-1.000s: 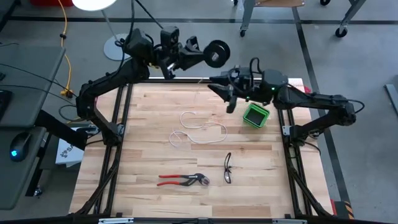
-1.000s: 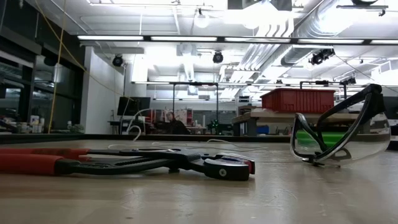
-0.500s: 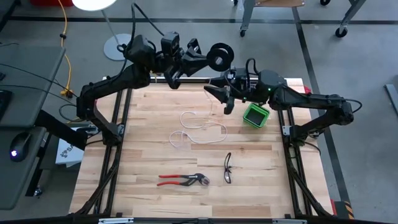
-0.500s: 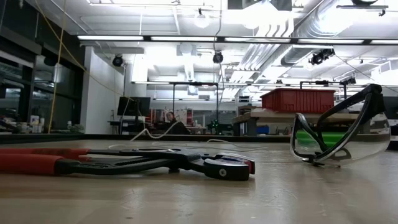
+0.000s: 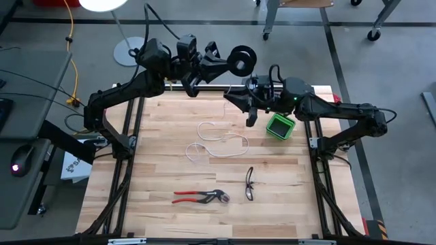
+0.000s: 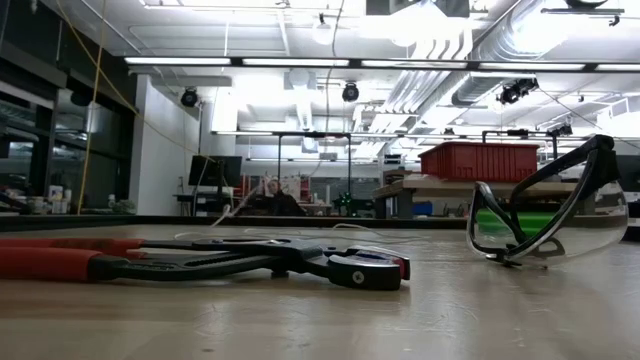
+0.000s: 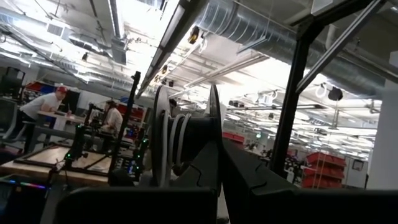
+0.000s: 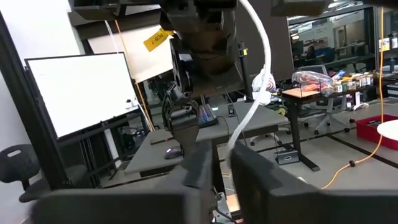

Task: Coil cords
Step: Coil the wire into the spool

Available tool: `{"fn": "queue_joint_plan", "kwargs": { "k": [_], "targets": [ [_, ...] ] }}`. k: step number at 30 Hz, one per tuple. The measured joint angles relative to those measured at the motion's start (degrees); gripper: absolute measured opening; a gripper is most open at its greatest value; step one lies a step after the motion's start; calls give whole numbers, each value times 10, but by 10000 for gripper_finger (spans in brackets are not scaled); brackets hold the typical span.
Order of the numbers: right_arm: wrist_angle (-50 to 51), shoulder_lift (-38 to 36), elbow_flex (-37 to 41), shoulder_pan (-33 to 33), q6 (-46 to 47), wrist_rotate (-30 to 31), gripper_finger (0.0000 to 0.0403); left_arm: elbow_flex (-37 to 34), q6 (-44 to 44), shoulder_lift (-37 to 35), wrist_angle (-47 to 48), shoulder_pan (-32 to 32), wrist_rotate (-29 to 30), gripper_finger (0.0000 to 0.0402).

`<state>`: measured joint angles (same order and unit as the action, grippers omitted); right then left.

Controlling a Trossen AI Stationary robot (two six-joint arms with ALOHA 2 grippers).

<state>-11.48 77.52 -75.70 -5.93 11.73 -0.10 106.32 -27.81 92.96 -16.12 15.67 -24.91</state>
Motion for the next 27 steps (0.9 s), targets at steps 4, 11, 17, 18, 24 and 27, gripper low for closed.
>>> {"fn": "queue_joint_plan", "kwargs": {
  "k": [4,11,17,18,24,27],
  "targets": [
    [-2,-3,0,5,1,3,7,0,0,-1,7,6,0,0],
    [27,-39,0,33,0,5,1,0,14,-43,140,43,5,0],
    [53,-70,0,54,-1,5,1,0,28,-85,256,73,51,0],
    [60,-74,0,54,-1,5,1,0,17,-89,269,74,49,0],
    [101,-91,0,44,-2,3,0,0,-108,-103,378,81,-72,0],
    [107,-96,0,36,-2,2,0,0,-151,-103,435,78,-129,0]
  ]
}}
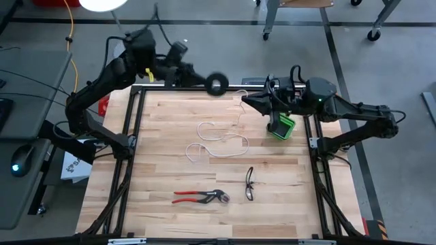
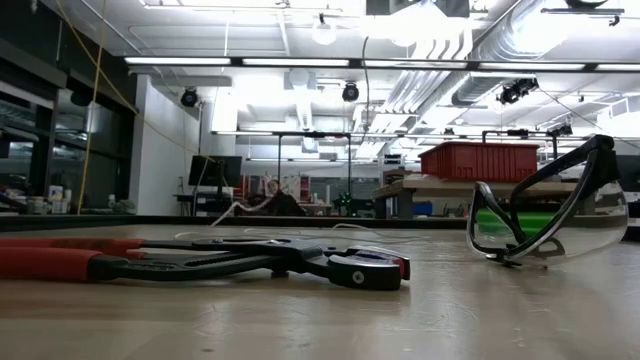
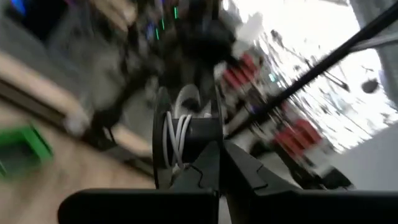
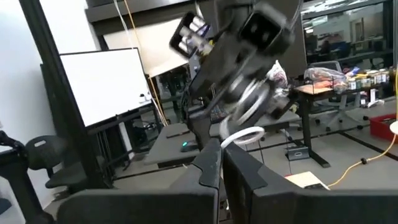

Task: Coil cords
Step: Coil the wire into the spool

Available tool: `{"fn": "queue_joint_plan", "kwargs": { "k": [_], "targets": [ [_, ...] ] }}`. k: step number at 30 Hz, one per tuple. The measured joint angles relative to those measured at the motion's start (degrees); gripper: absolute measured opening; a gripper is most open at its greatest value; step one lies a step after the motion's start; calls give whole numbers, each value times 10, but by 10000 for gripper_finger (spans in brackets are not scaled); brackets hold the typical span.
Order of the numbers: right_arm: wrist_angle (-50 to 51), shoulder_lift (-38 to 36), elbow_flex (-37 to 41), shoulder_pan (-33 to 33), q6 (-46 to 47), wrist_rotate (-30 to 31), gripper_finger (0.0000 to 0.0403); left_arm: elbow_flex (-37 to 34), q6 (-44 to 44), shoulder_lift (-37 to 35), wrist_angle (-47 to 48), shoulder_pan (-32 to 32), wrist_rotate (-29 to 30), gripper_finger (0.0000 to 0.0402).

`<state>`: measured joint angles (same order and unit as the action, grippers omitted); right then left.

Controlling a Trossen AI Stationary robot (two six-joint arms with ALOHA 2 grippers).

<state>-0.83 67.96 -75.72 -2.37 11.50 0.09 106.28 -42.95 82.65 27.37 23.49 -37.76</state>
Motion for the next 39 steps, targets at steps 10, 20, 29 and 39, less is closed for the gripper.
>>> {"fn": "queue_joint_plan", "kwargs": {
  "k": [10,20,29,39],
  "targets": [
    [-11,1,0,-24,0,-36,0,0,-23,35,71,-44,-71,0],
    [-47,6,0,-25,3,-82,0,0,-188,132,-229,-89,-194,0],
    [-80,7,0,-26,19,-109,0,0,-413,228,-668,-94,-145,0],
    [-109,19,0,-26,32,-103,0,0,-306,243,-771,-90,41,0]
  ]
}}
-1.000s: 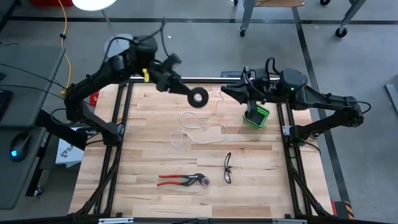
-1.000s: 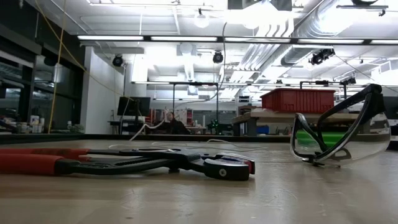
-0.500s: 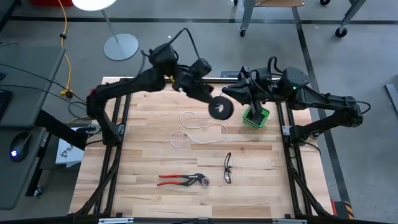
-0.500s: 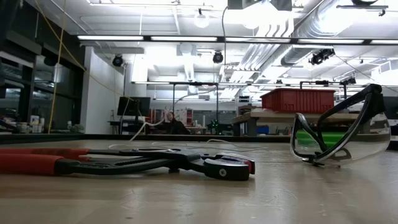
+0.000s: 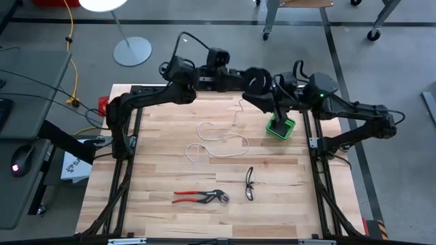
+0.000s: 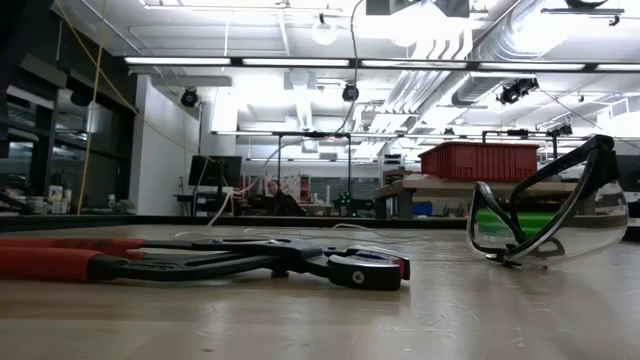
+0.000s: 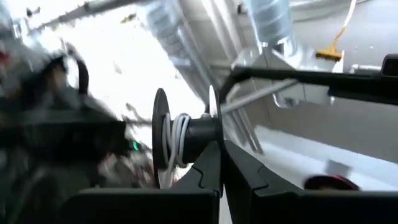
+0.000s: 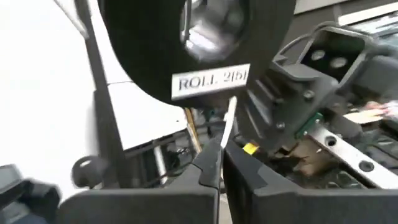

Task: Coil cords
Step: Coil the wire into the spool

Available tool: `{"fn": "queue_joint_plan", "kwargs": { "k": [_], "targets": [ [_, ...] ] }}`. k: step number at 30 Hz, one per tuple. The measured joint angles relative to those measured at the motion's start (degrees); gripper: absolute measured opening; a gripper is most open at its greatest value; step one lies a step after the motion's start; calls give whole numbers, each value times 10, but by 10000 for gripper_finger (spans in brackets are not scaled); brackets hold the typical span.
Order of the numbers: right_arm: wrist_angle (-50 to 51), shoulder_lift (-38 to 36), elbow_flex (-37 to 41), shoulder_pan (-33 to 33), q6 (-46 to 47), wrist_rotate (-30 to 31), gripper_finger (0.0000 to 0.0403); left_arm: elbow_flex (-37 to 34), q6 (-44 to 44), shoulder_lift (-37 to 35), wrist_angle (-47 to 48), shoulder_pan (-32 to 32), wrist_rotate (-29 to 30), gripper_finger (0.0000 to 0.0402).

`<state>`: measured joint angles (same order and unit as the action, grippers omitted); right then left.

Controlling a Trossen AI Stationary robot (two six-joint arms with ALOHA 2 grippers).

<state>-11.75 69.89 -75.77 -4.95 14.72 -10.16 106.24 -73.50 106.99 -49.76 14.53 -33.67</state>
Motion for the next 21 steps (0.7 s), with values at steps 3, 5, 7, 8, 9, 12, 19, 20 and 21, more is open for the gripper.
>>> {"fn": "queue_joint_plan", "kwargs": {
  "k": [3,5,7,8,9,12,19,20,21],
  "targets": [
    [-8,10,-2,-1,19,32,6,0,48,1,-11,2,51,0],
    [1,18,-1,-1,33,37,20,2,82,0,-15,7,73,0],
    [10,27,1,2,34,36,41,9,103,-1,-17,14,77,0],
    [18,29,2,4,34,35,53,13,109,-2,-18,17,78,0],
    [21,29,3,6,34,36,67,18,114,-3,-19,20,76,0],
    [13,23,0,13,28,62,103,39,115,-2,-14,30,64,0],
    [16,29,1,13,-1,77,134,81,130,-3,3,40,57,0],
    [14,29,1,13,-3,77,134,84,136,-3,5,39,56,0],
    [12,30,1,12,-7,78,134,86,138,-3,5,38,56,0]
  ]
}}
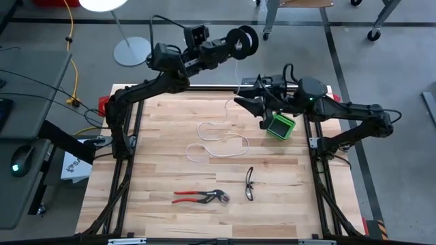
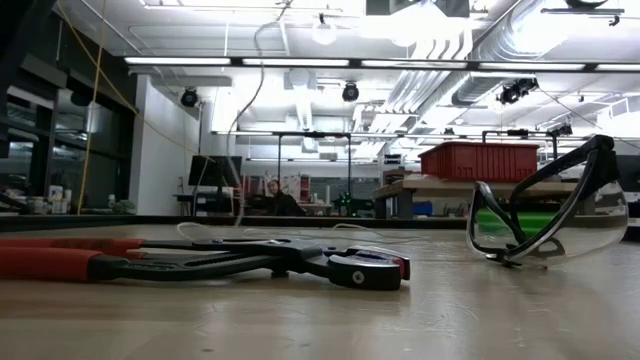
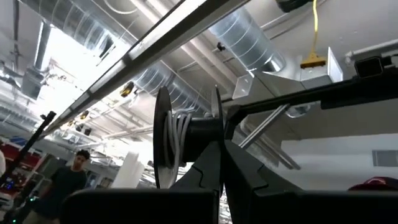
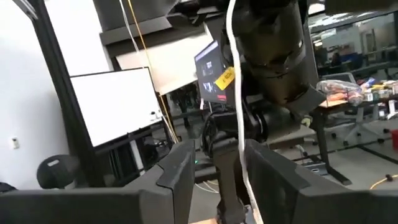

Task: Coil cords
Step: Coil the wire into the spool

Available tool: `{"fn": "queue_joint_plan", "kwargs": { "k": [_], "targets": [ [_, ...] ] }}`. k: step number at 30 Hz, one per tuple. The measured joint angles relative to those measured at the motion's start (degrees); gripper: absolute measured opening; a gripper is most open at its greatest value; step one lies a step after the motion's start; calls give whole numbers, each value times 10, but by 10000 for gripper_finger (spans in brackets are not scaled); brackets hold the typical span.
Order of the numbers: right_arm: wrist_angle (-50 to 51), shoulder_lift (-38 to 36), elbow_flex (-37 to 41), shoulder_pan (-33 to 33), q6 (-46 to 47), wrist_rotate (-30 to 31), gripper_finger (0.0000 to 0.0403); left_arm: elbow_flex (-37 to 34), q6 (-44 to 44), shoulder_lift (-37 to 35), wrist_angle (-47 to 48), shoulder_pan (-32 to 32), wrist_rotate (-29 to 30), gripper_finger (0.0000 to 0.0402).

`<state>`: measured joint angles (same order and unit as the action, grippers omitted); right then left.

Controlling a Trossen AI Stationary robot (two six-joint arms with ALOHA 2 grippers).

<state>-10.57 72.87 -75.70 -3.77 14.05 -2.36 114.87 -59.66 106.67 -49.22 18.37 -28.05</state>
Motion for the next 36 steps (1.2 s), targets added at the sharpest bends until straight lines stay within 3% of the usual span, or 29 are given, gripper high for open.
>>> {"fn": "queue_joint_plan", "kwargs": {
  "k": [15,21,23,26,31,36],
  "targets": [
    [-11,15,0,0,-28,24,122,1,2,1,35,-16,0,0],
    [-14,14,0,5,-41,27,22,1,-2,-2,35,-10,0,0],
    [-14,14,0,5,-41,37,9,1,-4,-2,34,-10,0,0],
    [-13,14,0,5,-48,55,42,1,-7,-2,35,-17,-1,0],
    [-14,16,0,5,-53,89,137,1,-2,-2,35,-30,-1,0],
    [-22,24,0,5,-35,78,207,1,10,-2,55,-41,-1,0]
  ]
}}
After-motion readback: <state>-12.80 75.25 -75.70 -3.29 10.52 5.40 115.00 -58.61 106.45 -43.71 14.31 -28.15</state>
